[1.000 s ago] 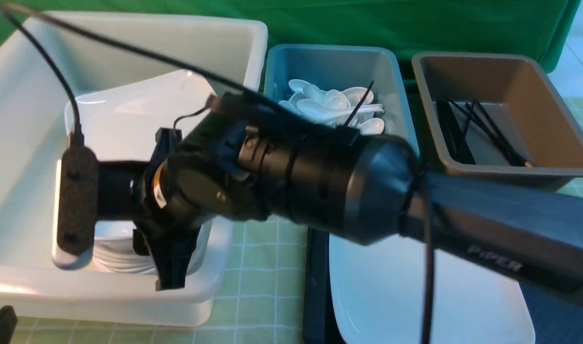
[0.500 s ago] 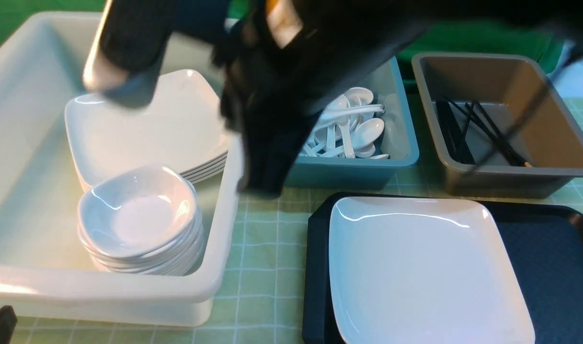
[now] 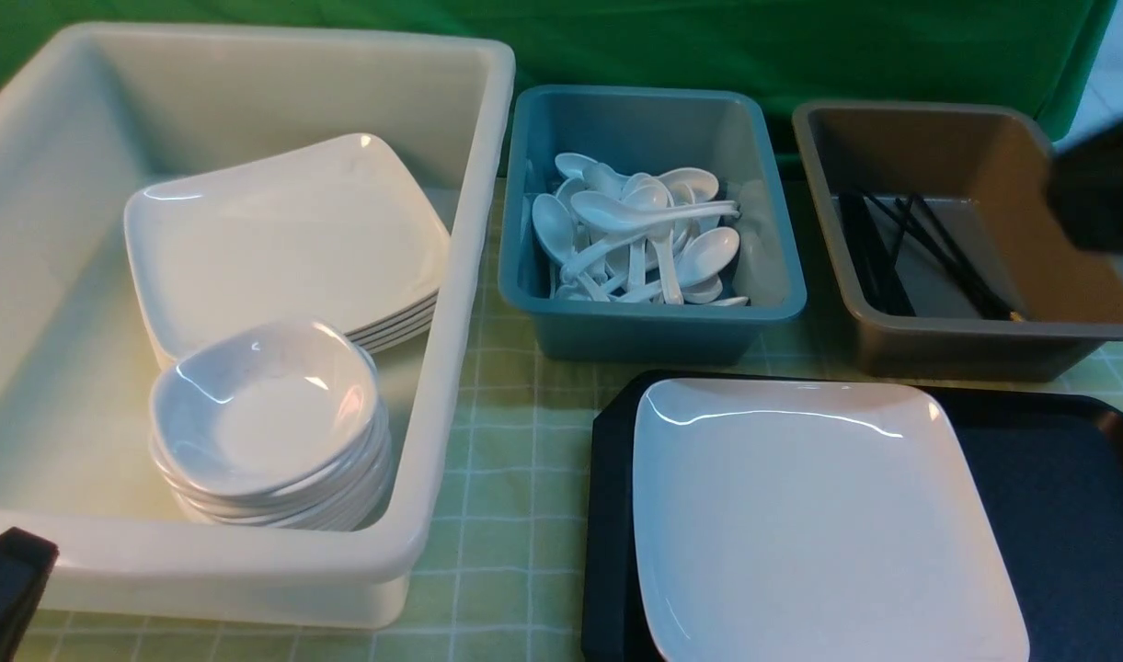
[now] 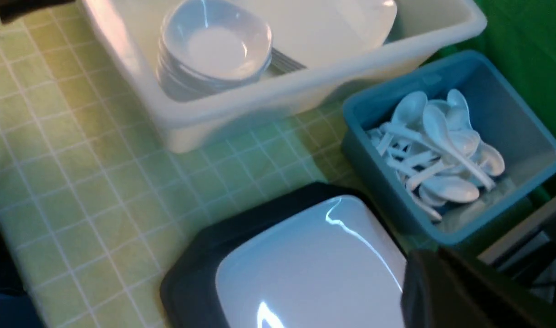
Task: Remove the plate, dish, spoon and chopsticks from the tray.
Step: Use the left arm to grab a plate from the dinner plate
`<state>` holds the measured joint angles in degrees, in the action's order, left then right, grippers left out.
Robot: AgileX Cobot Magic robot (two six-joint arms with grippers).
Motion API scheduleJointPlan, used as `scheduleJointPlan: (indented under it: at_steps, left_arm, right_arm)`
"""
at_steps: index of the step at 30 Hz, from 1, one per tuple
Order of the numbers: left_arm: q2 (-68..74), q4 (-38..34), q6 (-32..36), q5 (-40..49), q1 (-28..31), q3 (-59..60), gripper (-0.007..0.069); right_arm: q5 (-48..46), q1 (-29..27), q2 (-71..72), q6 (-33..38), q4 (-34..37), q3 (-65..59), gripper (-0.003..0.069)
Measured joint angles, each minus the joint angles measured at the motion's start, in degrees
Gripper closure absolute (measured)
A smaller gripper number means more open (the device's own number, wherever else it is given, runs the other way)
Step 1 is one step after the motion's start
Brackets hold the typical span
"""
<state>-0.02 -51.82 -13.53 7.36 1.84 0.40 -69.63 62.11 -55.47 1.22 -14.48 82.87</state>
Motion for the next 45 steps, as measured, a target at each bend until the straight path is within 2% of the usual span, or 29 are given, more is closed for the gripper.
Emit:
scheduleJointPlan:
  at_steps: [4, 6, 12, 17, 20, 22, 24, 28, 29, 30, 32, 33, 34, 36, 39, 40, 45]
  left_arm:
    - [0.0, -4.1, -2.2, -0.4, 0.0, 0.0, 0.0404]
    - [0.0, -5.2, -2.2, 2.5, 0.0, -1.4, 0.0435]
    - [3.8, -3.7, 5.0, 14.1, 0.0, -19.2, 0.0608]
    - [23.5, 0.6, 9.3, 37.0, 0.0, -39.4, 0.0641]
    - [36.2, 0.3, 15.3, 51.9, 0.0, -50.4, 0.0643]
    - [45.8, -1.2, 18.6, 58.9, -0.1, -57.7, 0.0643]
    - [51.1, -2.0, 20.0, 60.2, -1.2, -60.9, 0.0643]
    - [58.7, -0.9, 19.3, 58.5, -8.6, -62.0, 0.0643]
    - [62.0, 1.7, 16.7, 55.6, -16.5, -61.2, 0.0642]
    - [63.5, 3.8, 14.6, 54.5, -19.6, -61.0, 0.0641]
    - [67.7, 10.5, 7.1, 49.8, -31.3, -60.6, 0.0634]
    - [69.2, 12.7, 4.8, 48.9, -34.3, -60.6, 0.0631]
    - [72.7, 17.3, -0.4, 47.4, -40.3, -60.7, 0.062]
    - [77.9, 21.9, -5.7, 46.6, -46.0, -61.2, 0.0593]
    - [82.7, 24.7, -9.2, 45.4, -49.9, -62.2, 0.0555]
    - [86.6, 25.4, -10.5, 43.6, -51.4, -63.0, 0.0517]
    - [95.7, 25.5, -10.7, 37.0, -52.1, -64.2, 0.0405]
  right_arm:
    - [-0.1, 0.0, 11.2, -3.5, 0.0, -10.5, 0.065]
    - [-0.2, 0.0, 15.4, -5.6, 0.0, -14.6, 0.0649]
    - [-0.5, 0.0, 27.9, -13.0, -1.3, -24.4, 0.0649]
    - [-0.6, 0.0, 31.5, -15.1, -1.8, -28.7, 0.0648]
    - [-0.5, 0.0, 31.5, -15.1, -1.9, -29.7, 0.0645]
    - [-0.5, 0.0, 31.6, -15.1, -2.0, -30.0, 0.0644]
    - [-0.5, 0.0, 31.6, -15.1, -2.0, -30.0, 0.0645]
    - [-0.5, 0.0, 31.6, -15.1, -2.2, -30.0, 0.0641]
    - [-0.5, 0.0, 31.6, -15.1, -2.2, -30.0, 0.0641]
    - [-0.5, 0.0, 31.6, -15.1, -2.2, -30.0, 0.0641]
    - [-0.5, 0.0, 31.6, -15.1, -2.7, -30.0, 0.064]
    - [-0.5, 0.0, 31.6, -15.1, -2.9, -30.0, 0.064]
    - [-0.5, 0.0, 31.6, -15.1, -3.2, -30.0, 0.0638]
    - [-0.5, 0.0, 31.6, -15.1, -3.5, -30.0, 0.0633]
    - [-0.5, 0.0, 31.6, -15.1, -3.5, -30.0, 0.0629]
    - [-0.5, 0.0, 31.6, -15.1, -3.5, -30.0, 0.0628]
    - [-0.5, 0.0, 31.6, -15.1, -3.5, -30.0, 0.0622]
